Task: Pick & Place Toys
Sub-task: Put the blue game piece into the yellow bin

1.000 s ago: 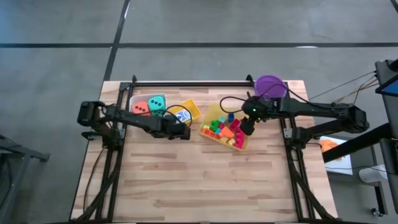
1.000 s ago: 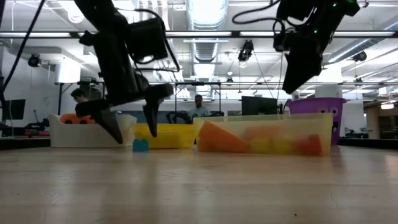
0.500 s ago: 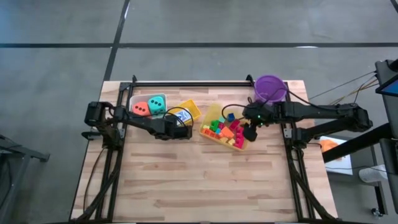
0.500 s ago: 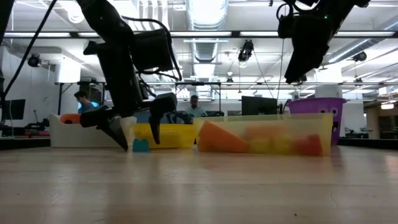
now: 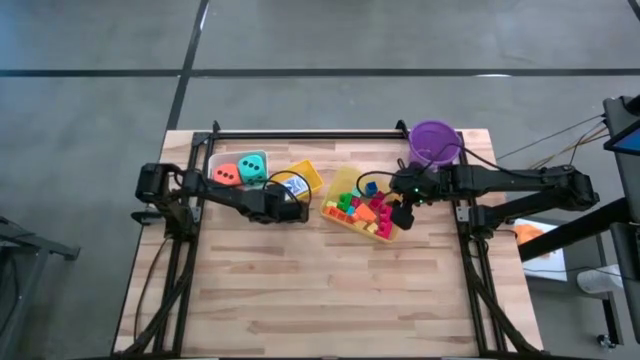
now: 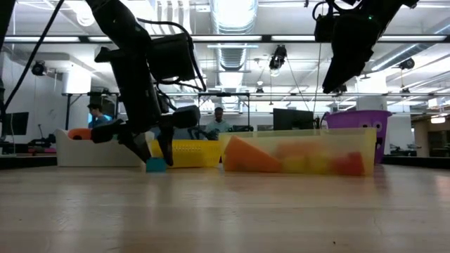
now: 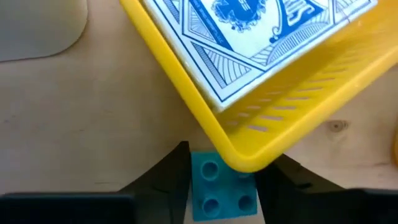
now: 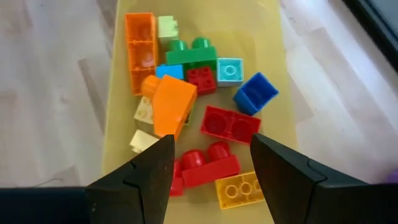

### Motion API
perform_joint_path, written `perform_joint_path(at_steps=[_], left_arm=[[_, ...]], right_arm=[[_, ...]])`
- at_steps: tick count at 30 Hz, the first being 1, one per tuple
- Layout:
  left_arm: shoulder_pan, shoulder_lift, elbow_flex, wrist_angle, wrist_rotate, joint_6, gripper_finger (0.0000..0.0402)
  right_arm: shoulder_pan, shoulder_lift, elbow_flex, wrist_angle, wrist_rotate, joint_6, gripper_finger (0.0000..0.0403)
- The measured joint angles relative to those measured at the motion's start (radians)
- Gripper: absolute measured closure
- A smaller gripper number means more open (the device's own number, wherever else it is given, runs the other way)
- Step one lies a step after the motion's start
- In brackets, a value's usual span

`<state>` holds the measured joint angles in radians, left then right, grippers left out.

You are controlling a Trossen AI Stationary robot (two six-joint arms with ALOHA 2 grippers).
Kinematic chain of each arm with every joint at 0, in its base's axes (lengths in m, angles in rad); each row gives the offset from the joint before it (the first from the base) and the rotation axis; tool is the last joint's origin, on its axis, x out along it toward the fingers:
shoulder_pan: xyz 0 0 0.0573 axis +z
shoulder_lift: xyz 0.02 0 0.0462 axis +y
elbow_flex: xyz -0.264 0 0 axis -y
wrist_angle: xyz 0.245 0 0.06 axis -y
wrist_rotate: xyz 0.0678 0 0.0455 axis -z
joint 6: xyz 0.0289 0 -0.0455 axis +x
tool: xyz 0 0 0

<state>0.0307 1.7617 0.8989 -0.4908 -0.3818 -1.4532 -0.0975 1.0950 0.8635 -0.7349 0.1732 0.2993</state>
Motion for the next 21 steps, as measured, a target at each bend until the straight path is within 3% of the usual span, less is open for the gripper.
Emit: perform_joint_path(at_steps=[2, 13, 21], left_arm=[[-0.002, -0.002, 0.0, -0.004, 0.022, 0.019, 0.0275], [-0.025, -0.041, -0.001, -0.01, 0.173, 0.135, 0.0271], [-0.069, -0.131, -0.003, -0.003, 0.195, 0.198, 0.0275]], right_arm=[[0.0, 0.0, 0.0, 0.0, 0.011, -0.008, 0.0194], [0.0, 0.0, 0.0, 0.0, 0.013, -0.015, 0.0194], [0.013, 0.0, 0.0, 0.0, 0.012, -0.015, 0.0194]])
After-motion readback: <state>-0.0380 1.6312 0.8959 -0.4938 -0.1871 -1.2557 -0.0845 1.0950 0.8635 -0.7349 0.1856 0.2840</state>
